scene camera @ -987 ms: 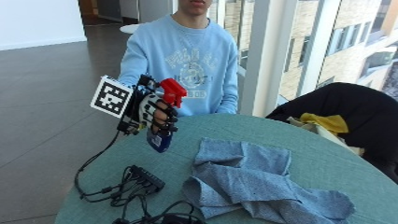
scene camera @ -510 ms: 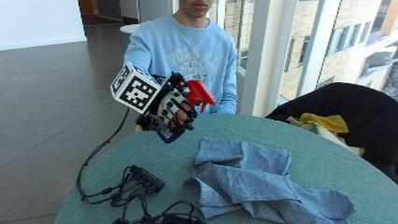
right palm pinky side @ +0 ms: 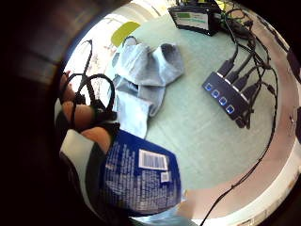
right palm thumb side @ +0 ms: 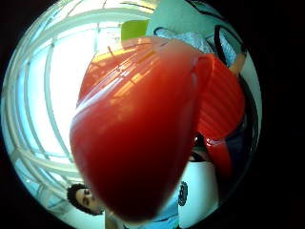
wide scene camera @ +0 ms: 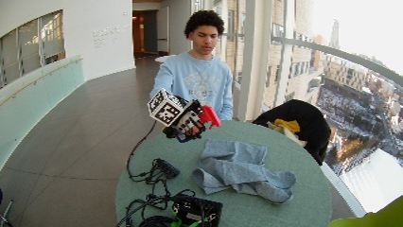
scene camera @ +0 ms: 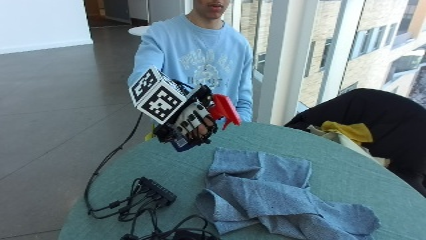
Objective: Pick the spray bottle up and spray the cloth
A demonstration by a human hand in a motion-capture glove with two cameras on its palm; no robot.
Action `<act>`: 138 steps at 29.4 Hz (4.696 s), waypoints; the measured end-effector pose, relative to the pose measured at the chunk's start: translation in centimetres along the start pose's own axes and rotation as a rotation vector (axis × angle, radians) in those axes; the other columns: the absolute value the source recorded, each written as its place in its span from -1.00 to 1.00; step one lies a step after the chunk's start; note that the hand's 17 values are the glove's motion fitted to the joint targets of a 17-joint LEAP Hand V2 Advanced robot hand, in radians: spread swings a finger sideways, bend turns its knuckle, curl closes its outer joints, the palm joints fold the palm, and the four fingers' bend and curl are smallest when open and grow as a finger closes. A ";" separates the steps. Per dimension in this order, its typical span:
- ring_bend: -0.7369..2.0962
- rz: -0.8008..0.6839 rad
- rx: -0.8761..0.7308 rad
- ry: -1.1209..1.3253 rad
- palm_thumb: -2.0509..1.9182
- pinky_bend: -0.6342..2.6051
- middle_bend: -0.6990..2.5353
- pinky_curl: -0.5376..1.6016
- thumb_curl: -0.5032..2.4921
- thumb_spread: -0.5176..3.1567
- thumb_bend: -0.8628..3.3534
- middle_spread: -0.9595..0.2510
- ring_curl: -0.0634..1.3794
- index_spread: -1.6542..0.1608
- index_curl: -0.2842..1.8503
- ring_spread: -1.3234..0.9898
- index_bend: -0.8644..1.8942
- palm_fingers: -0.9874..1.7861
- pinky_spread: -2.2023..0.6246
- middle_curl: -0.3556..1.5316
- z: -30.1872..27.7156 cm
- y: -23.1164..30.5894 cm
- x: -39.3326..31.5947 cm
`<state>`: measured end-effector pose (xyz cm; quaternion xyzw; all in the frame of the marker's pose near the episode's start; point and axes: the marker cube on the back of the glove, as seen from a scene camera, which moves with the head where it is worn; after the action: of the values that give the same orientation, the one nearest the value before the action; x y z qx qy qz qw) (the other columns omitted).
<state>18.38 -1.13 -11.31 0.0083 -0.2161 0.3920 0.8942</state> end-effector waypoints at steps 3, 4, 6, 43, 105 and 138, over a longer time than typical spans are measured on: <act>-0.08 0.001 -0.006 0.004 0.50 -0.43 -0.31 -0.16 -0.25 -0.35 -0.60 0.43 -0.36 0.64 -0.34 0.08 -0.26 0.58 0.59 -0.08 0.1 -0.2 -0.2; -0.08 0.001 -0.008 0.006 0.50 -0.43 -0.31 -0.16 -0.25 -0.35 -0.60 0.43 -0.36 0.64 -0.34 0.08 -0.26 0.58 0.59 -0.08 0.1 -0.2 -0.2; -0.08 0.001 -0.011 0.010 0.50 -0.43 -0.31 -0.16 -0.25 -0.35 -0.60 0.43 -0.36 0.64 -0.34 0.08 -0.26 0.58 0.59 -0.08 0.2 -0.3 -0.1; -0.08 0.006 -0.049 0.049 0.49 -0.43 -0.31 -0.15 -0.23 -0.36 -0.60 0.43 -0.37 0.66 -0.32 0.08 -0.26 0.58 0.59 -0.06 1.4 -0.5 -0.9; -0.12 -0.689 -0.138 -0.509 0.45 -0.47 -0.32 -0.16 -0.29 -0.21 -0.61 0.44 -0.37 0.61 -0.32 0.06 -0.25 0.55 0.58 -0.05 33.0 -3.6 -23.1; -0.19 -0.668 0.180 0.324 0.41 -0.43 -0.39 -0.15 -0.39 -0.14 -0.60 0.46 -0.41 0.45 -0.49 0.10 -0.28 0.28 0.65 -0.13 7.0 14.1 -1.3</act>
<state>4.98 6.47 -7.61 0.0945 -0.0221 0.0924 0.9910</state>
